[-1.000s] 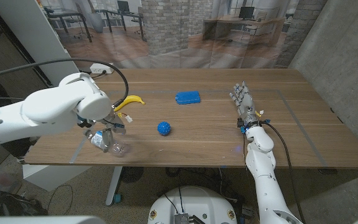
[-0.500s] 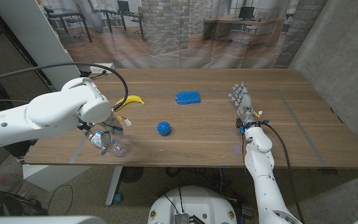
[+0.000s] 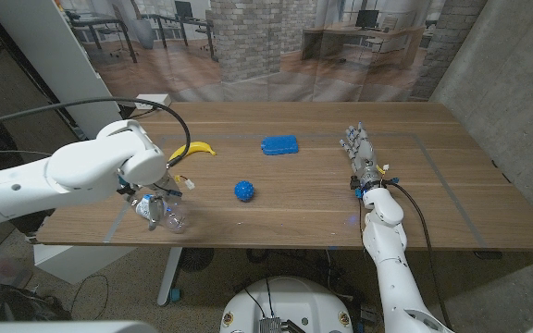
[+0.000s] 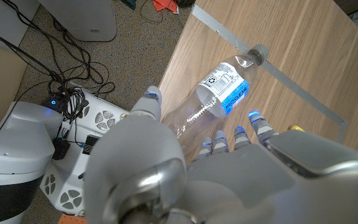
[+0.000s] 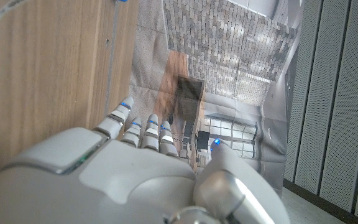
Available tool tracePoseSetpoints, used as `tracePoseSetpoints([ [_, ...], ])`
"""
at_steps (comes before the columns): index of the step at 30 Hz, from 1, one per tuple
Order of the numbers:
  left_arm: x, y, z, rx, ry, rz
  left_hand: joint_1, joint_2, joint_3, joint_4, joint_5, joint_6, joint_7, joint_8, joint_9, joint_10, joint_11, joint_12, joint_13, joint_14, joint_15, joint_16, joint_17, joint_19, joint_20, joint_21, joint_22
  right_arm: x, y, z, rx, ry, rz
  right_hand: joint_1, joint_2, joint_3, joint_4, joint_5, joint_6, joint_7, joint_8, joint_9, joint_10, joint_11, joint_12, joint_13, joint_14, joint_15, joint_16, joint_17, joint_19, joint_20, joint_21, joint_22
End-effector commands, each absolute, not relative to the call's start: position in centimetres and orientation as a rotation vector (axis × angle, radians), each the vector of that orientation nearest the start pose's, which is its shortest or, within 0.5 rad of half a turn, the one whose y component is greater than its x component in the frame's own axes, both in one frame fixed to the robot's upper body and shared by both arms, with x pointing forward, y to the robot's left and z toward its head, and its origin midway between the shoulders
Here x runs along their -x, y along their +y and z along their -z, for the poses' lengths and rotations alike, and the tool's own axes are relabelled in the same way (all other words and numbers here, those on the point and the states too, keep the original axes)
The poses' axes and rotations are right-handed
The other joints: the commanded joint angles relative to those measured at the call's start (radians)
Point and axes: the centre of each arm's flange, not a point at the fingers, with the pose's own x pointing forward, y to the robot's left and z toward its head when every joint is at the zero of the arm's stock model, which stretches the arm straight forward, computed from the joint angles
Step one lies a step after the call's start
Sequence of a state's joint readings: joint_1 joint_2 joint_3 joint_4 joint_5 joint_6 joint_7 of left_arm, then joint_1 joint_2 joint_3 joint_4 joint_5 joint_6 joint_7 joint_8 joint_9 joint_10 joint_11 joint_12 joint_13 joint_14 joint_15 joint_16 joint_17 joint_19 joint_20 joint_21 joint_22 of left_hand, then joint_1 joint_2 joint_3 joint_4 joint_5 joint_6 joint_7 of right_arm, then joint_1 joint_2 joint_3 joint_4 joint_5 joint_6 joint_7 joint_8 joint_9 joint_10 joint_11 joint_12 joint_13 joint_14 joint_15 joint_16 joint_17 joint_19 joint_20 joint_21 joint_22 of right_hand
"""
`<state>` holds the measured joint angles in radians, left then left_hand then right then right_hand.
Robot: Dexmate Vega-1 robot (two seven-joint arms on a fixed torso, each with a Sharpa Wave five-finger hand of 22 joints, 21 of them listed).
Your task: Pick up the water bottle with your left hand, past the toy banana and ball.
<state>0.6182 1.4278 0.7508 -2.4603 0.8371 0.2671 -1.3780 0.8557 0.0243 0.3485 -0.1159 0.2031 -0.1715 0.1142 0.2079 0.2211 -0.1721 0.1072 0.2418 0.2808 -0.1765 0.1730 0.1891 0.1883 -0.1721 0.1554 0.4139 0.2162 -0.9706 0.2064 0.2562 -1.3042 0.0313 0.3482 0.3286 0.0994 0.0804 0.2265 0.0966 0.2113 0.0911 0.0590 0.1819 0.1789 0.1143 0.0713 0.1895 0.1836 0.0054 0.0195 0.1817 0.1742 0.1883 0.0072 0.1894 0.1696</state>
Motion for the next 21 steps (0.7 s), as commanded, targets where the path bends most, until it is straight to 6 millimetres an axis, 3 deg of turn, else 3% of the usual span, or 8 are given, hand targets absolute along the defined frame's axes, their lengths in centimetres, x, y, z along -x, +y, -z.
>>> tracePoseSetpoints([
  [1,-44.6,27.8,1.7,-2.446,0.501,0.505,0.003,0.014,-0.001,0.000,0.005,-0.217,0.003,0.007,0.002,-0.172,0.008,0.009,0.003,-0.161,0.007,0.006,0.006,-0.089,0.001,-0.001,0.005,-64.2,-23.9,7.9,-0.197,-0.684,-0.113,-0.006,0.002,-0.004,0.000,0.005,0.010,0.002,0.008,0.003,0.003,-0.005,0.004,0.004,0.005,0.003,0.005,0.004,0.008,0.000,0.004,0.003],
  [13,-44.5,28.1,3.0,-2.523,0.493,0.405,-0.004,0.024,-0.009,0.005,0.003,-0.235,0.003,0.002,0.004,-0.182,0.027,0.015,0.012,-0.150,0.015,0.013,0.011,-0.094,-0.002,-0.001,0.007,-64.6,-23.6,8.3,-0.201,-0.683,-0.107,-0.006,0.002,-0.004,0.000,0.005,0.010,0.000,0.008,0.003,0.004,-0.002,0.004,0.004,0.006,0.004,0.005,0.004,0.008,0.001,0.004,0.003],
  [21,-44.6,28.2,4.0,-2.549,0.470,0.374,-0.016,0.032,-0.015,0.013,0.002,-0.256,0.007,-0.004,0.007,-0.183,0.025,0.027,0.023,-0.145,0.011,0.020,0.023,-0.102,-0.007,-0.002,0.009,-64.7,-23.6,8.5,-0.196,-0.679,-0.103,-0.006,0.002,-0.004,0.000,0.005,0.011,-0.003,0.008,0.003,0.004,0.001,0.004,0.004,0.006,0.005,0.005,0.004,0.009,0.001,0.004,0.003],
])
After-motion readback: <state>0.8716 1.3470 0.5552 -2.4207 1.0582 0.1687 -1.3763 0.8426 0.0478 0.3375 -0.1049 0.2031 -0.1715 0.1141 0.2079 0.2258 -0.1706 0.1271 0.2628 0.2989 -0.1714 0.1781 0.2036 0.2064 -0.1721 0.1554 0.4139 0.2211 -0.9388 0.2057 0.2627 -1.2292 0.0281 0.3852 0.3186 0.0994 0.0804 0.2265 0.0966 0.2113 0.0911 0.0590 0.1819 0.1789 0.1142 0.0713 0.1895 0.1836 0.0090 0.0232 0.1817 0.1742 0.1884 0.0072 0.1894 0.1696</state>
